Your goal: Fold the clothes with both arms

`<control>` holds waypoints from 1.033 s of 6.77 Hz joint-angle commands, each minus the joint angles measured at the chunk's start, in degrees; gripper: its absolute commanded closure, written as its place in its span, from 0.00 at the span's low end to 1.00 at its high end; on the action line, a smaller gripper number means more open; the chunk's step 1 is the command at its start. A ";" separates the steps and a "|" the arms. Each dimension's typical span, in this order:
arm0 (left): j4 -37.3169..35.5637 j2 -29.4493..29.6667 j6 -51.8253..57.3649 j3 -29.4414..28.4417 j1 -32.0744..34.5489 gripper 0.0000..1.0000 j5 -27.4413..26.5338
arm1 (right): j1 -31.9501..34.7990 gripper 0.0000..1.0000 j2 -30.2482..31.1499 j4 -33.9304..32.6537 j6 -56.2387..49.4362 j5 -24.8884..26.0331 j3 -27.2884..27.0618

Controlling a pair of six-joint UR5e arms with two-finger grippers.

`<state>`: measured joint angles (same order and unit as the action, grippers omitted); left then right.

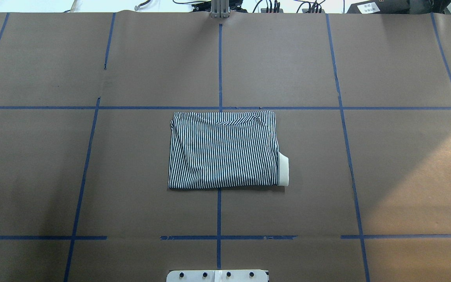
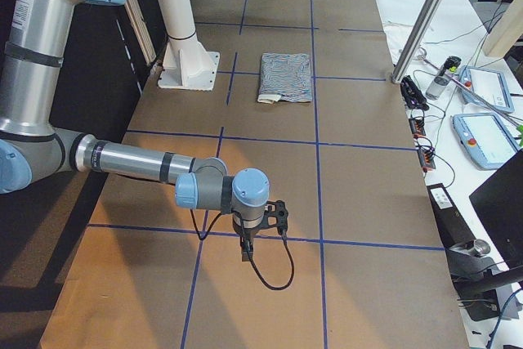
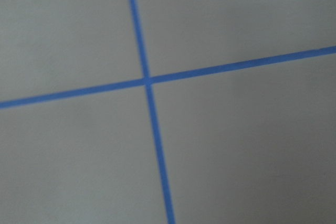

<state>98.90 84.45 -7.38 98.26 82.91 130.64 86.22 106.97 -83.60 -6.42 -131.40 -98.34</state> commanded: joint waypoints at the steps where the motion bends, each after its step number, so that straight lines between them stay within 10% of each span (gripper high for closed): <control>1: -1.70 0.36 6.10 0.62 0.76 0.00 -0.91 | 0.00 0.00 -0.09 0.01 0.00 0.01 -0.09; 7: -1.26 0.18 17.05 0.43 5.07 0.00 -0.21 | 0.00 0.00 -0.62 0.10 0.00 -0.08 -0.62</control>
<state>97.54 84.37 9.56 98.16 88.02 130.43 86.22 106.41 -83.50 -6.42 -131.45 -98.89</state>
